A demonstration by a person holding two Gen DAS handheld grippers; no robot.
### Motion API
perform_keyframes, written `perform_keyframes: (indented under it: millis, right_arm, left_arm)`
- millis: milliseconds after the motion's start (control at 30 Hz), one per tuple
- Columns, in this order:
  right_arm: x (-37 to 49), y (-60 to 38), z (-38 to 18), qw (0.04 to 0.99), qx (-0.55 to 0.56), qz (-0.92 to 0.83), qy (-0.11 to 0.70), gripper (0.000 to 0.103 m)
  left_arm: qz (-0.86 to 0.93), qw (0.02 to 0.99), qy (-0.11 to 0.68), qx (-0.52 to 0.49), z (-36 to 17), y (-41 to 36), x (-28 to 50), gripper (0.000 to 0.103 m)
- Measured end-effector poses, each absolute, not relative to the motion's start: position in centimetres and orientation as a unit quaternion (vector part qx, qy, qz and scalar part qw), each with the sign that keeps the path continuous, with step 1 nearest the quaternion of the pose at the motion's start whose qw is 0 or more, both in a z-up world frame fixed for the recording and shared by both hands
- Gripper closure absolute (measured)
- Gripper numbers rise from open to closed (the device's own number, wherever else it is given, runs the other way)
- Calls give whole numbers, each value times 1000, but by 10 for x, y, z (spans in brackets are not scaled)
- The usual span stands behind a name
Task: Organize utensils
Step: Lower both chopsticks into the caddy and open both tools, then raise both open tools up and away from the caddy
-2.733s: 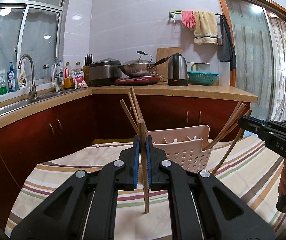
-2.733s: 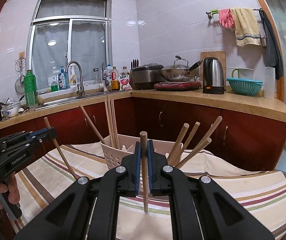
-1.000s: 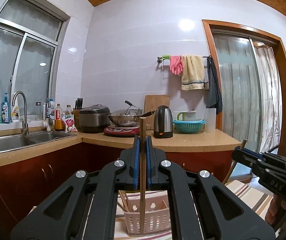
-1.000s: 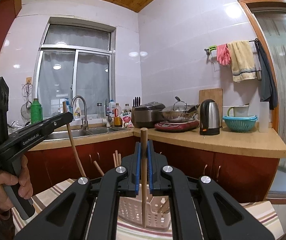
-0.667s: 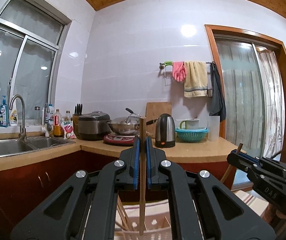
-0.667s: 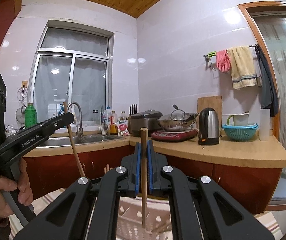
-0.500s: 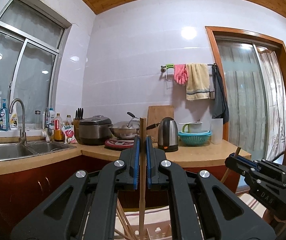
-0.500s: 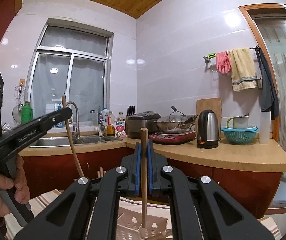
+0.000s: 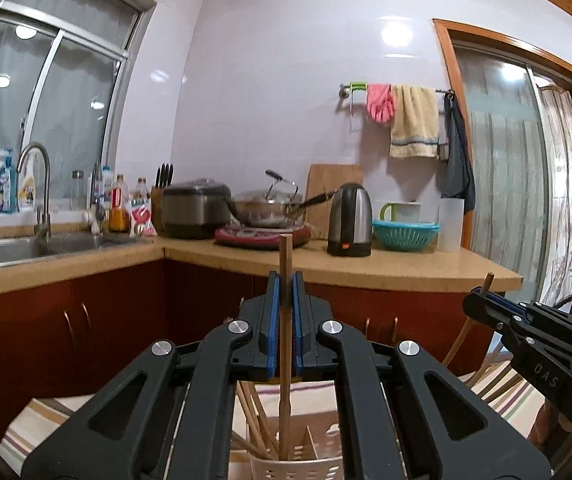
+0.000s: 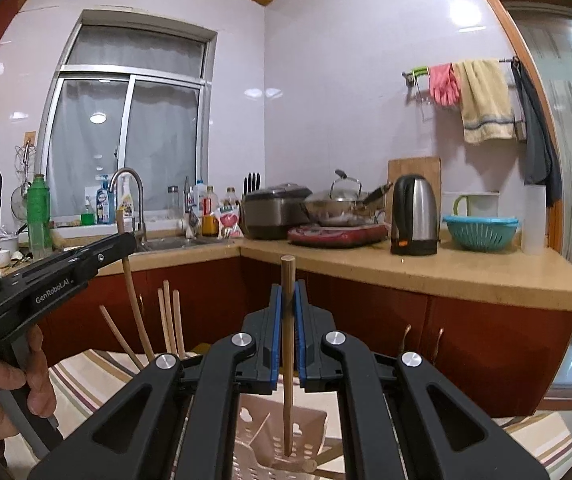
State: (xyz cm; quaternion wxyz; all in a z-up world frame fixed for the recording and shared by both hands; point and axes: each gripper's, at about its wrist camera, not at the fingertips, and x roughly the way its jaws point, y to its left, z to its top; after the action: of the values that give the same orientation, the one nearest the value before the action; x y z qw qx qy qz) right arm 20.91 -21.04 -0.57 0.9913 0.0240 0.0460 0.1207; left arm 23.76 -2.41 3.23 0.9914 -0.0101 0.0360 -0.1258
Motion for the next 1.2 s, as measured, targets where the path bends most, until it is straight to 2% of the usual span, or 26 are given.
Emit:
perform_keyframes:
  millis: [533,567,633,667,733,800,833,900,1033,1200]
  right_arm:
    - [223,-206,-29,987,25,122,98,96]
    - [224,-207,-30,987,26,121,100,96]
    - [223,-206,-31,987,28,118,102,96]
    - [223,-206,-31,987,29,119,103,95]
    - [223,-205,-30,986,30,121,108,88]
    - [219,-202,-29,987,27,120,105,71]
    - [218,-201,-29,987,26,119,104,67]
    - [214,-198,-28,987,23,119,100,55]
    - [210,-194,-25,987,18,122,98,46]
    - [202,-193,-19,988,16,125,91,38]
  left_arm:
    - [-118,988,96,-3,-10,-22,258,94]
    - [-115,988,99,-3,-11,-21,259,89]
    - [-111,988,103,-4,-12,-20,259,73]
    - [-108,989,104,-6,-12,-19,258,70]
    - [-108,988,106,-6,-12,-17,257,63]
    - [-109,988,109,-2,-12,-18,255,58]
    - [-111,988,109,4,-12,-20,254,56]
    - [-115,987,108,13,-11,-24,252,45]
    - [-122,987,103,14,-9,-28,247,27]
    - [-143,985,93,-6,-3,-25,242,18]
